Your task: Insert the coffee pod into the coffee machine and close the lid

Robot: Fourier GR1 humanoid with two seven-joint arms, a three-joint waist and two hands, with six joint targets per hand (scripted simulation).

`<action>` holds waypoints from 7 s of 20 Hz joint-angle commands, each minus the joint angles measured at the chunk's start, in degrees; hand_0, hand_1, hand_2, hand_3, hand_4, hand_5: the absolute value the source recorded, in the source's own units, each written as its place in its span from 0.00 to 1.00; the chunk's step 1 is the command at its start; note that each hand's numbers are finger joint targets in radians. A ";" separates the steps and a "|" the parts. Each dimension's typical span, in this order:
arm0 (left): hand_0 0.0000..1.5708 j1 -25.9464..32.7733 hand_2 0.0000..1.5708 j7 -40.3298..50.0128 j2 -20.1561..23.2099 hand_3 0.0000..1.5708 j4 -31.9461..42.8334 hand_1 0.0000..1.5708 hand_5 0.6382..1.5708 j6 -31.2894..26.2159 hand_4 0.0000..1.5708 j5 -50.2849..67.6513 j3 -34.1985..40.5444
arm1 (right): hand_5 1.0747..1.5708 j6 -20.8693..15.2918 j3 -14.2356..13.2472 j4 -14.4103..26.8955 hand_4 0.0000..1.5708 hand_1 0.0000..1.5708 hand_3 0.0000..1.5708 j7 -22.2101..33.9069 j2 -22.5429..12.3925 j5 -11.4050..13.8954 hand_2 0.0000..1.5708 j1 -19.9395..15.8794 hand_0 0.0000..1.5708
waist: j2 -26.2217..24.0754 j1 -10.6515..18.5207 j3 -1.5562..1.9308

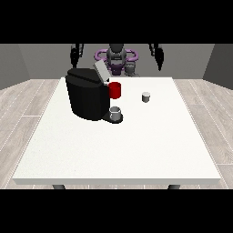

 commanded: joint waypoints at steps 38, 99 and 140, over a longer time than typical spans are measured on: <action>0.00 -30.55 0.00 -5.43 17.92 0.00 40.77 0.00 1.00 -5.77 0.00 -23.51 2.31 | 1.00 -0.93 -4.42 6.17 0.33 0.00 0.00 -10.15 4.65 -2.82 0.00 -11.15 0.00 | 18.87 -10.16 -0.78; 0.91 -44.68 0.90 -6.91 7.15 0.85 44.51 0.91 1.00 -14.49 0.37 -32.99 1.16 | 1.00 -0.03 -10.34 29.82 0.15 0.00 0.00 -17.84 2.14 -5.33 0.00 -11.59 0.00 | 5.00 -4.44 -0.73; 0.92 -67.51 0.94 4.14 12.79 0.89 46.76 0.92 1.00 -12.79 0.38 -26.09 15.21 | 1.00 8.87 -7.99 28.90 0.18 0.00 0.00 -24.65 -0.31 -5.49 0.00 -19.87 0.00 | 20.66 -14.06 -0.74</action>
